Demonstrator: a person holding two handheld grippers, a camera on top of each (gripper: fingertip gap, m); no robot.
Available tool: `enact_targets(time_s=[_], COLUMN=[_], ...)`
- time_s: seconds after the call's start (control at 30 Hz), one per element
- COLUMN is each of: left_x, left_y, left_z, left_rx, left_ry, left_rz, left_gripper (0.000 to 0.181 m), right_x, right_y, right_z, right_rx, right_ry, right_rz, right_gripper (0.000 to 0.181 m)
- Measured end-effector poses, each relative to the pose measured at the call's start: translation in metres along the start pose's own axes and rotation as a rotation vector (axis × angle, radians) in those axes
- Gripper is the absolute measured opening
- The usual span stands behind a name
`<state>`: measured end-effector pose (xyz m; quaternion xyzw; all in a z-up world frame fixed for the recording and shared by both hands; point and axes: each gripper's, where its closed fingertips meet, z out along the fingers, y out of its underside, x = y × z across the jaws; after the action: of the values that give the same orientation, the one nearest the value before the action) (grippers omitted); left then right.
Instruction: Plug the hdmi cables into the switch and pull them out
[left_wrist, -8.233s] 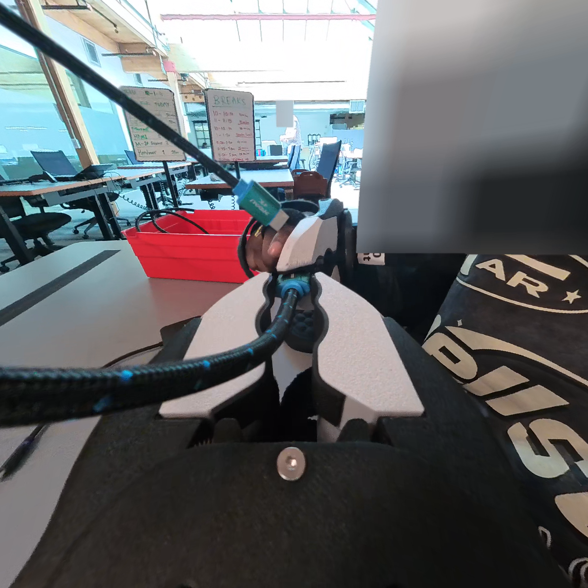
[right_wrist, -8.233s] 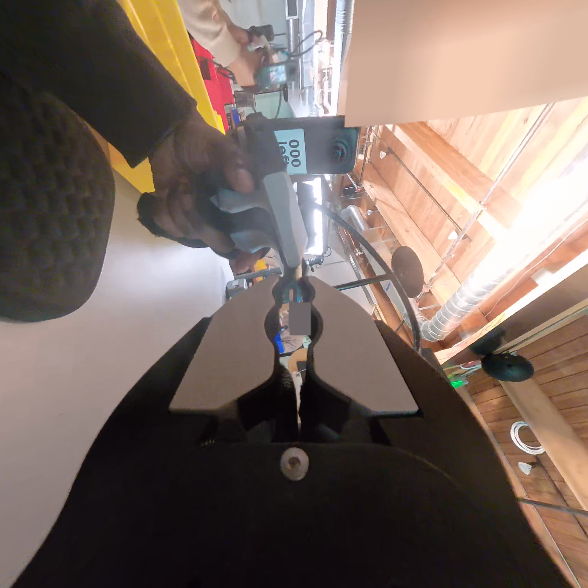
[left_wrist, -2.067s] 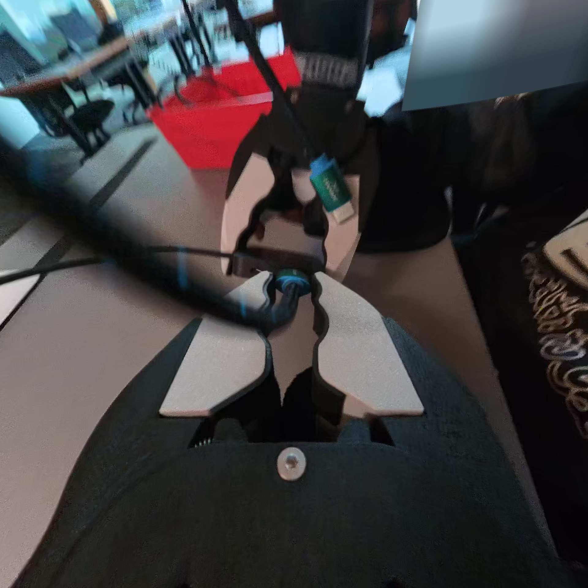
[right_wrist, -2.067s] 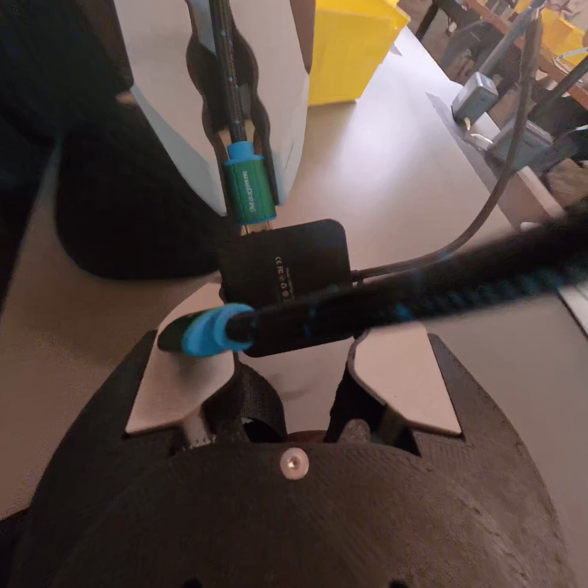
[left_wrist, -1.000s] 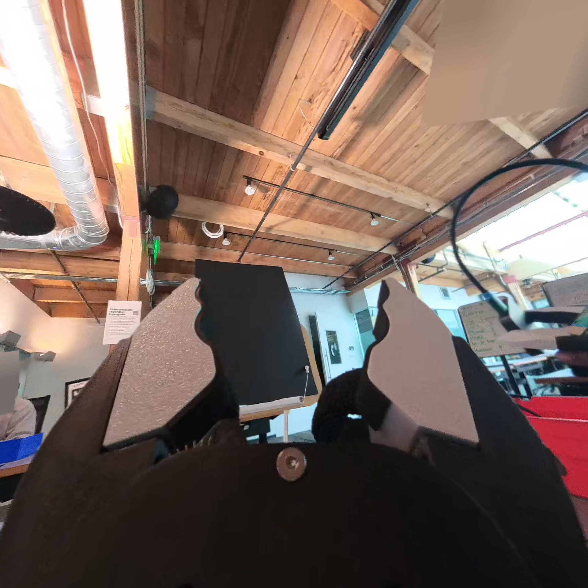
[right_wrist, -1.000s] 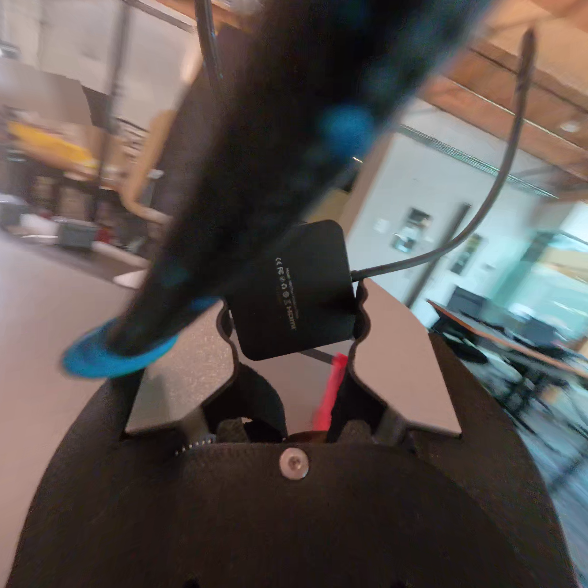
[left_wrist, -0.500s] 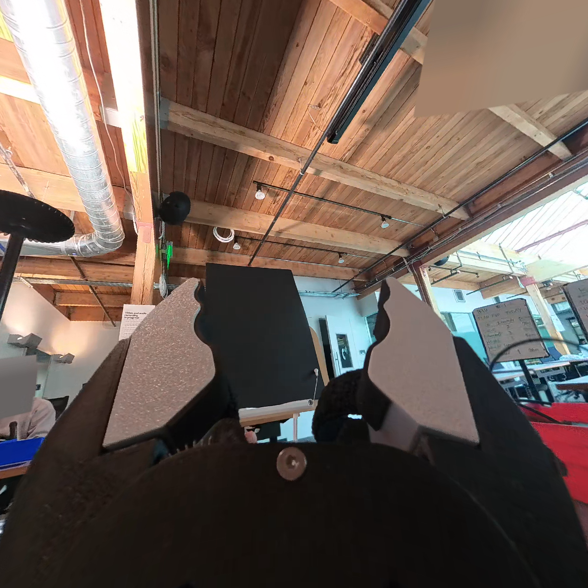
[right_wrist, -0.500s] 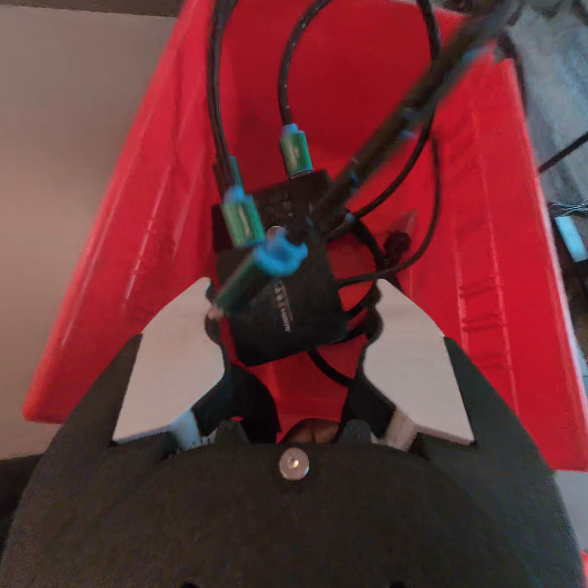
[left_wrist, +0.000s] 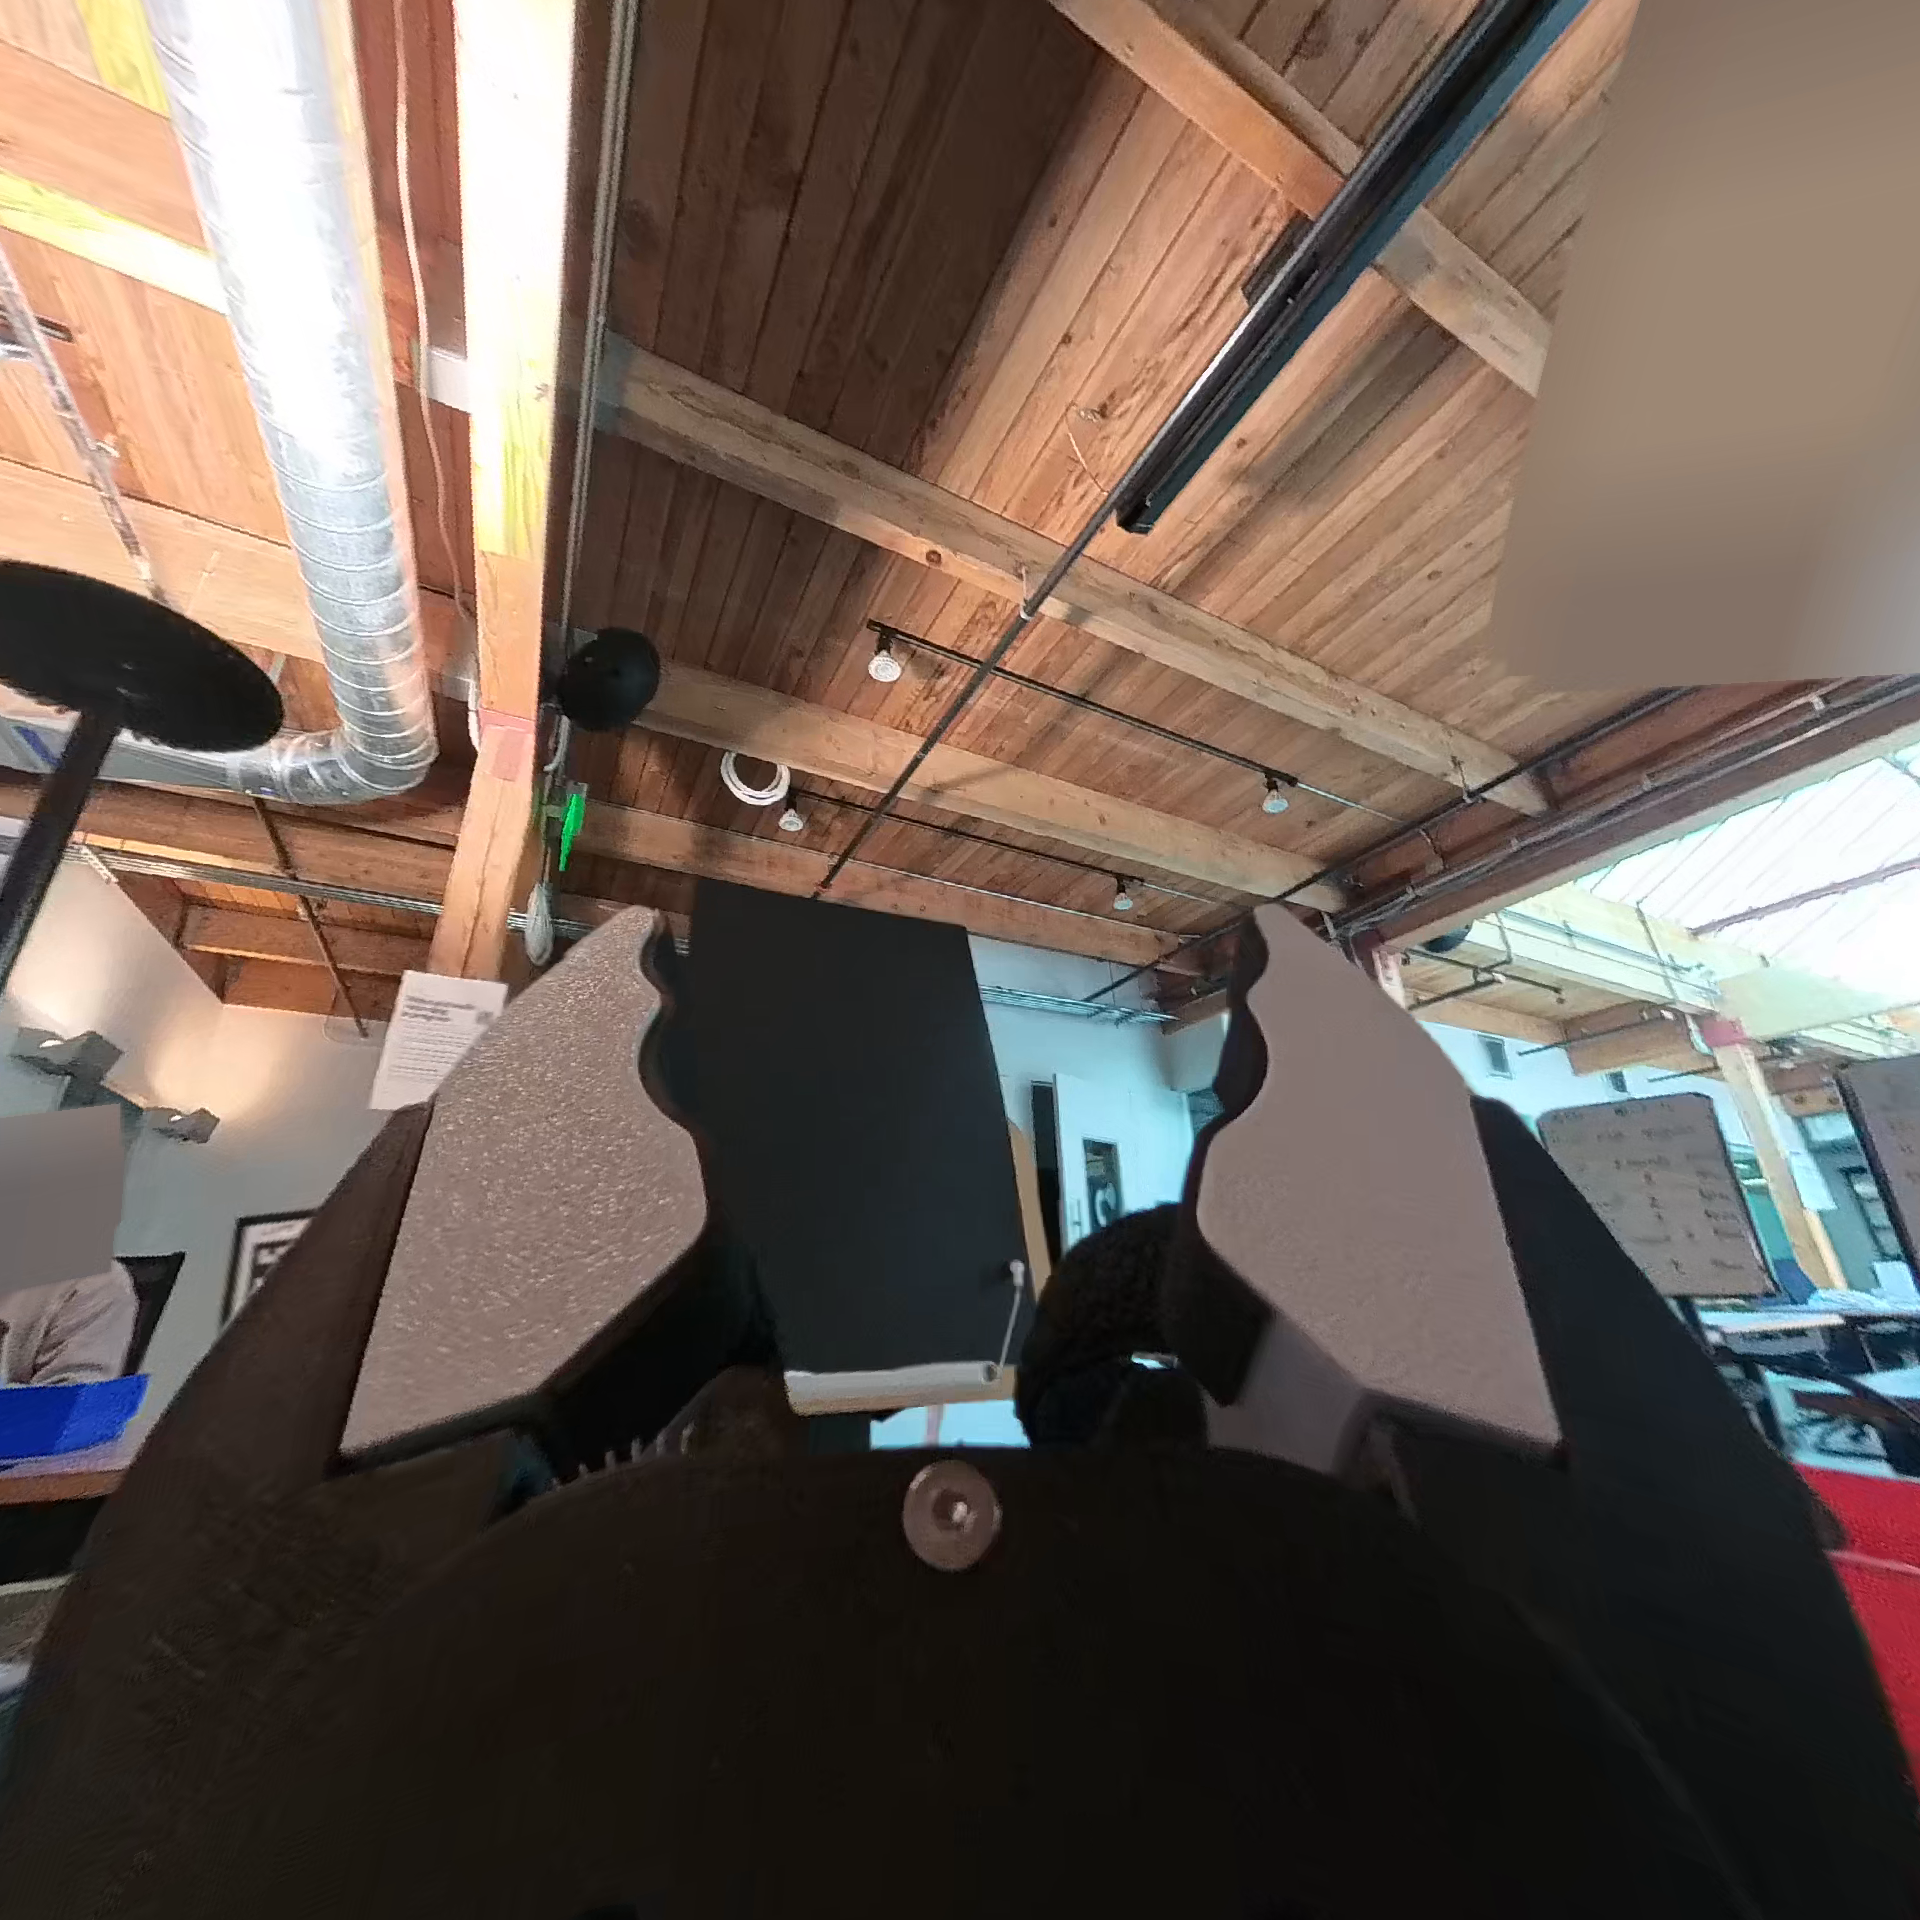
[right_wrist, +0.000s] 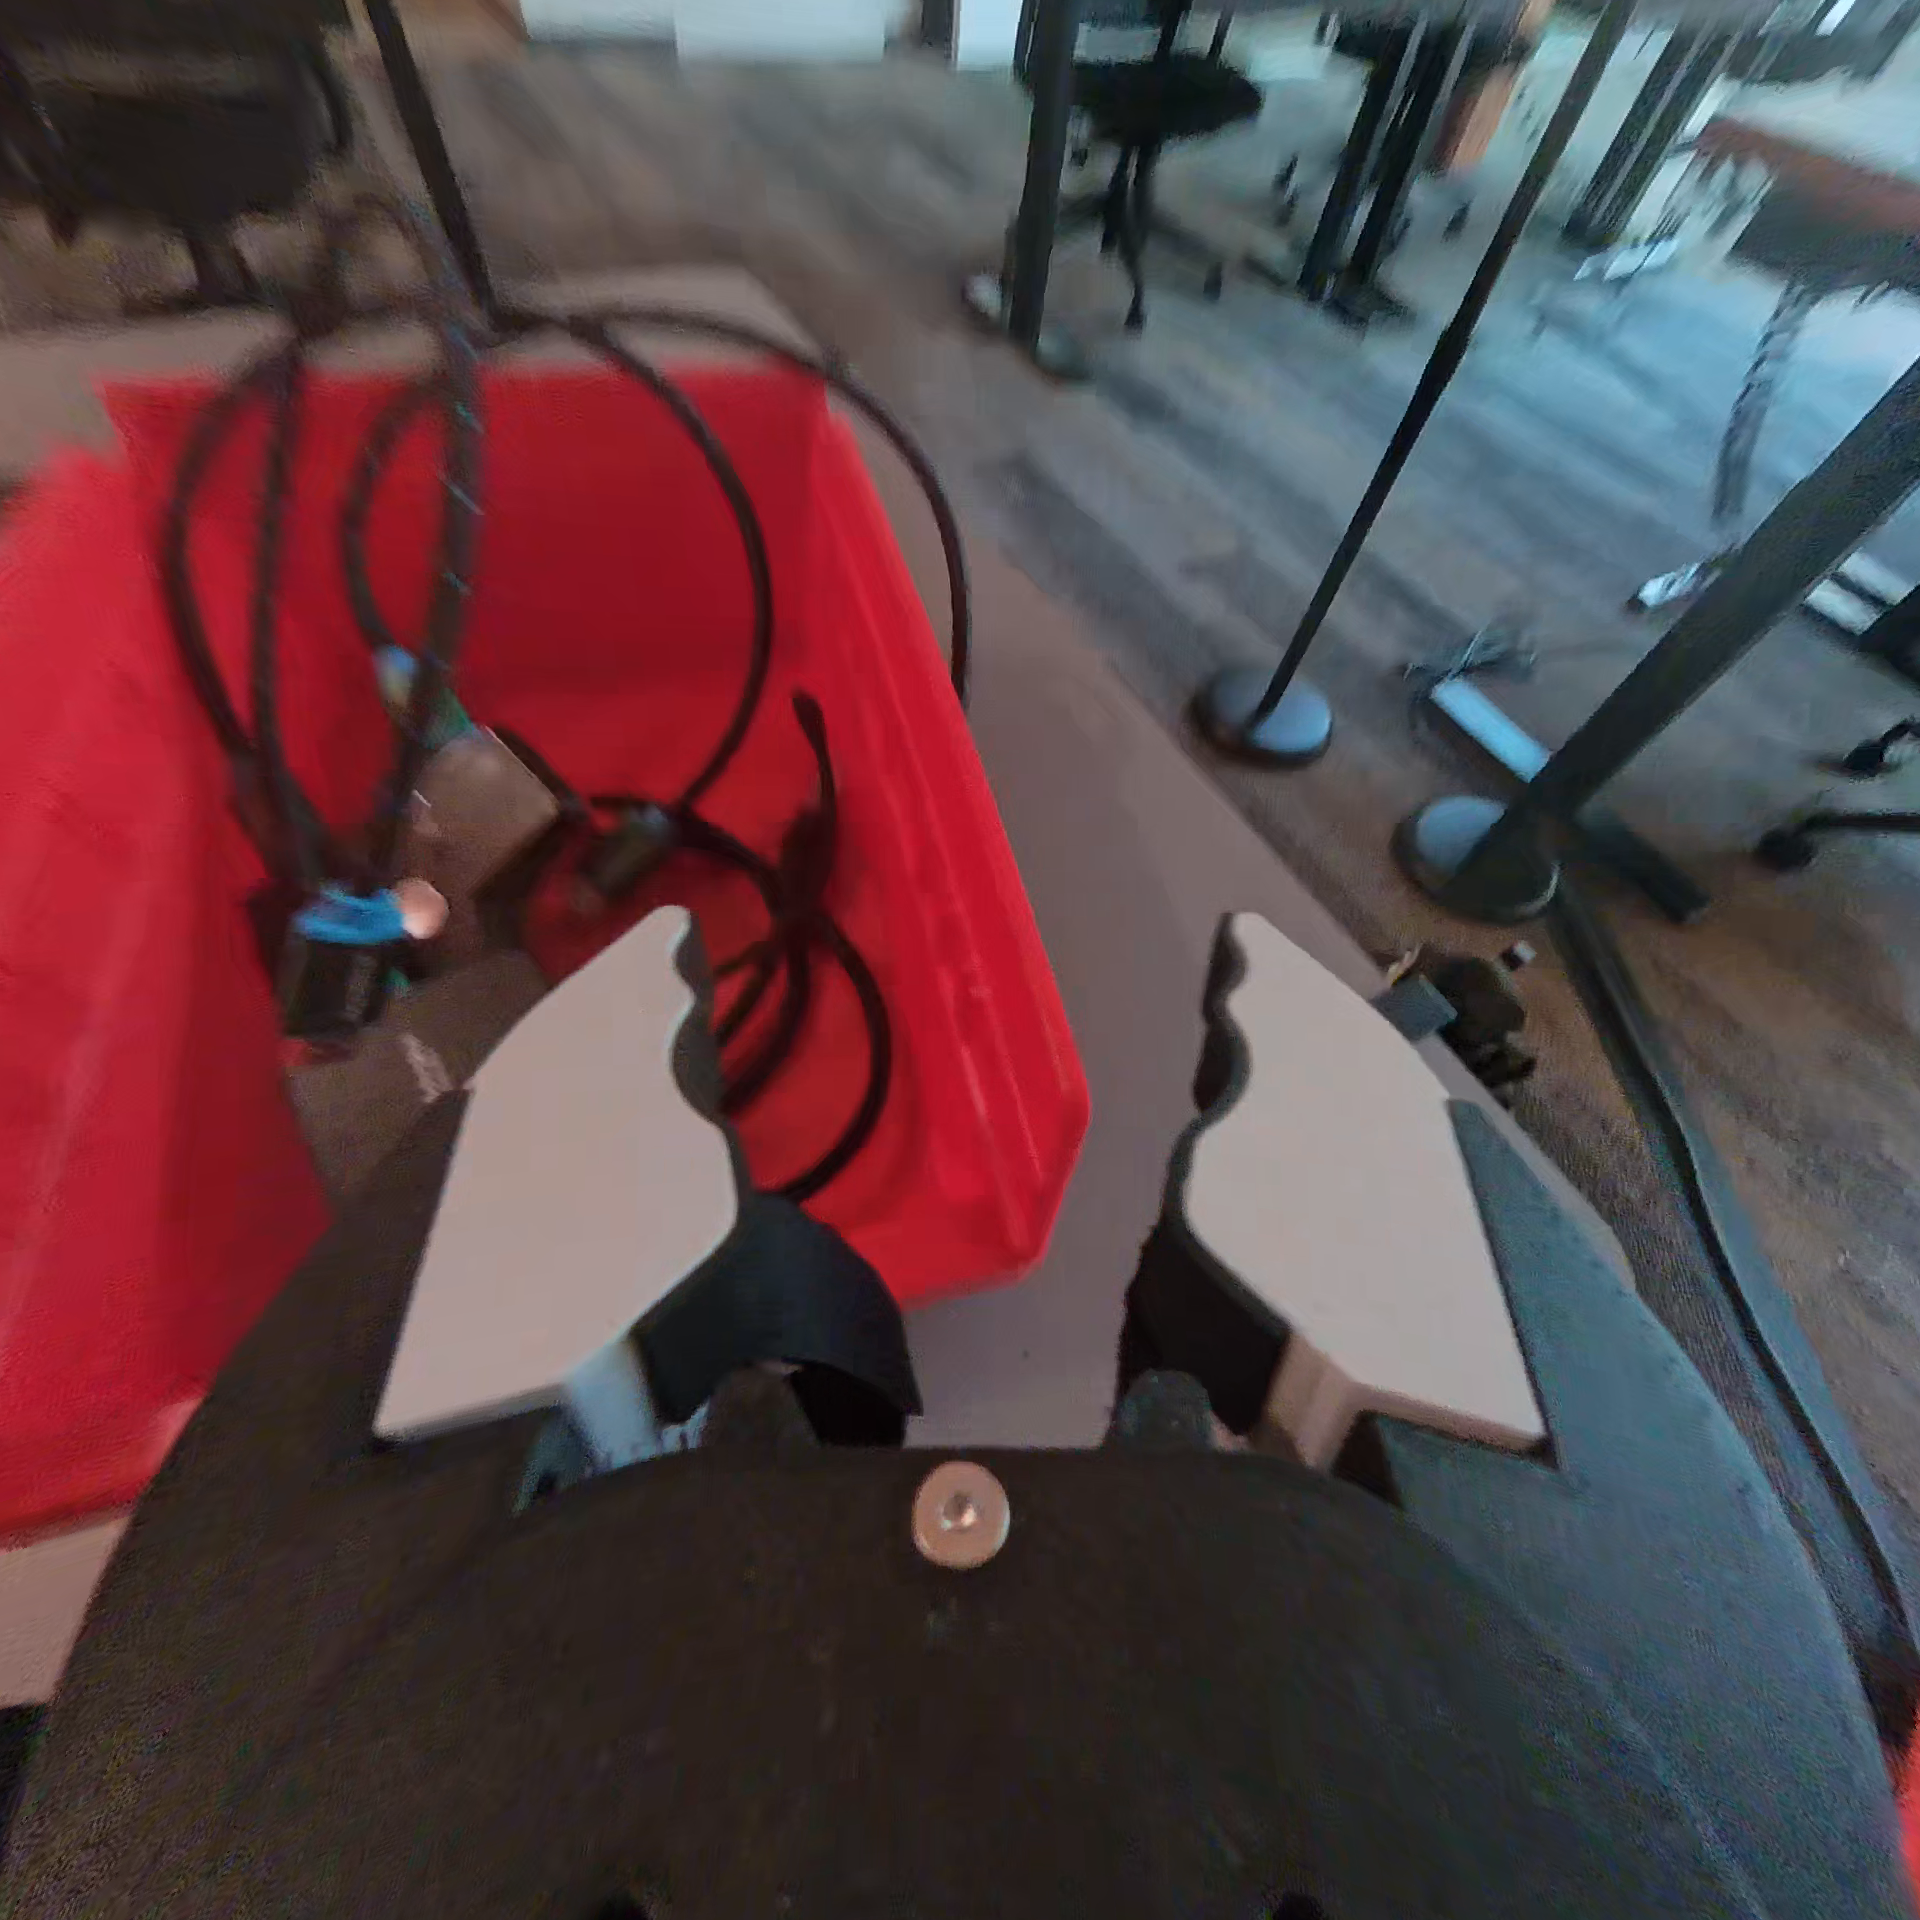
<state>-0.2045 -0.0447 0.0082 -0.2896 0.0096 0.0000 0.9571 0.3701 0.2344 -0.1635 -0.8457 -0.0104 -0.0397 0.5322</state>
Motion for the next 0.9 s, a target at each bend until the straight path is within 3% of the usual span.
enact_targets(time_s=[0.13,0.17,0.3,0.37,0.6,0.9], left_x=[-0.015,-0.02,-0.043,-0.052,-0.067,-0.075], left_y=[-0.034,-0.046,-0.097,-0.118,-0.163,-0.19], left_z=[0.0,-0.001,-0.014,-0.022,-0.043,-0.065], left_rx=[0.044,0.07,0.193,0.249,0.353,0.497], left_ry=[-0.071,-0.097,-0.202,-0.237,-0.314,-0.336], left_rz=[0.077,0.103,0.171,0.182,0.231,0.115], left_gripper=[0.094,0.093,0.088,0.087,0.085,0.068], right_x=[-0.001,0.008,-0.016,-0.038,-0.095,-0.199], right_y=[0.042,0.041,0.04,0.041,0.036,0.035], right_z=[0.031,0.033,0.031,0.029,0.03,0.014], right_rx=[-0.212,-0.202,-0.177,-0.134,-0.135,-0.092], right_ry=[-0.109,-0.056,-0.235,-0.332,-0.316,-0.448], right_rz=[-0.077,-0.133,-0.197,-0.247,-0.536,-0.666], right_gripper=[0.049,0.025,0.008,0.009,0.014,0.015])
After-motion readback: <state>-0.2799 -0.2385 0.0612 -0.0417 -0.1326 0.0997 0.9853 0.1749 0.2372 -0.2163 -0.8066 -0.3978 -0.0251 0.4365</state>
